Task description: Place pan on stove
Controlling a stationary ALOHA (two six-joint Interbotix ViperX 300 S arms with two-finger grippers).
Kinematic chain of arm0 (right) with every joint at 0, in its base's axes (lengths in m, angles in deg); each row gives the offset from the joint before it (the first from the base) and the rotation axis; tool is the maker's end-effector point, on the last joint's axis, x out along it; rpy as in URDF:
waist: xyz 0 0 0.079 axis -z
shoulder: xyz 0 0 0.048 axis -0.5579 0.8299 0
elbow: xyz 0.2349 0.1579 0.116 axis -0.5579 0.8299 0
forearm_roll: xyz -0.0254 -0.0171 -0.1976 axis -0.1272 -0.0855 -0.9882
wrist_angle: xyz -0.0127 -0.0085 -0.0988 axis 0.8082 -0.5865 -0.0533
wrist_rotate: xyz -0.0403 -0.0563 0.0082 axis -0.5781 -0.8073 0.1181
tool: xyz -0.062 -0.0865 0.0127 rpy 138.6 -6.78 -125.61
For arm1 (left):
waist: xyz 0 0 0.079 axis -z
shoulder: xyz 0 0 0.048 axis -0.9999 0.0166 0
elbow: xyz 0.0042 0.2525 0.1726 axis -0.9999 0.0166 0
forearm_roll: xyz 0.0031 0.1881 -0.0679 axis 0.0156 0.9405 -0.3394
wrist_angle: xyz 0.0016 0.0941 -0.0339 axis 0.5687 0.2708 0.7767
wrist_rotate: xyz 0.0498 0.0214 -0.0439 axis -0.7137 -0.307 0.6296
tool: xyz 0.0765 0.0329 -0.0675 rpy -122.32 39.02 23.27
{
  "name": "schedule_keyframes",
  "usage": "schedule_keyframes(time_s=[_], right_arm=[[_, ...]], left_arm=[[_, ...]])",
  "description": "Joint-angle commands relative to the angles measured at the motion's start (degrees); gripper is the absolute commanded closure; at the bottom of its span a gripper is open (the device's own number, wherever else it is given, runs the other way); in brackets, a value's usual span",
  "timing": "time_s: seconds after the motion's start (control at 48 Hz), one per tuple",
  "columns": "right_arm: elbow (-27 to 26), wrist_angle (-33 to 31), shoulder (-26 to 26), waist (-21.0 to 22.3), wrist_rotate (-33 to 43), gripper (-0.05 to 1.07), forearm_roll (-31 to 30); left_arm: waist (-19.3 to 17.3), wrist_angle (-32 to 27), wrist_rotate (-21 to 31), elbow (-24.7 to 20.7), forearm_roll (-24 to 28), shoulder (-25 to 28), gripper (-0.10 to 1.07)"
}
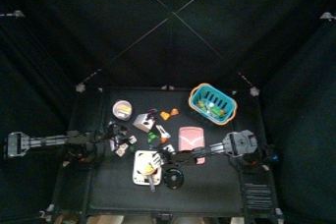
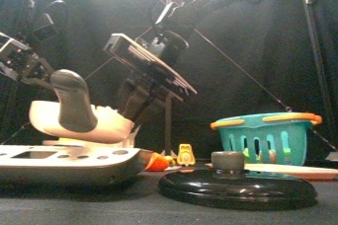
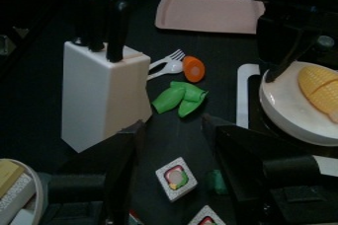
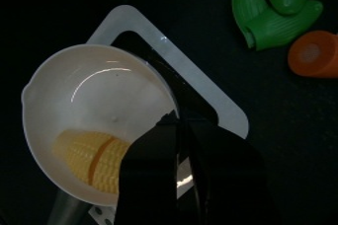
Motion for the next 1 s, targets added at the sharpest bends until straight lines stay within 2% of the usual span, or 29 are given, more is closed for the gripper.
schedule_keyframes(time_s=[0.0,0.188,0.521,0.979], right_arm=[[-1.4,0.3,-1.5,0.1,-0.1,0.56,0.0],[-1.4,0.0,-1.5,0.1,-0.1,0.44,-0.3],[-1.8,-1.3,-1.6,0.1,0.0,0.32,-1.0],[-2.3,-3.1,-2.2,-0.1,-0.1,0.32,-1.8]], left_arm=[[-0.2,0.1,0.1,-0.7,0.0,0.1,0.11],[-0.2,-0.5,0.1,-0.7,0.0,0.1,0.11],[-0.2,-1.0,0.1,-0.7,-0.1,0.1,0.11],[-0.2,-1.0,0.1,-0.7,-0.1,0.1,0.11]])
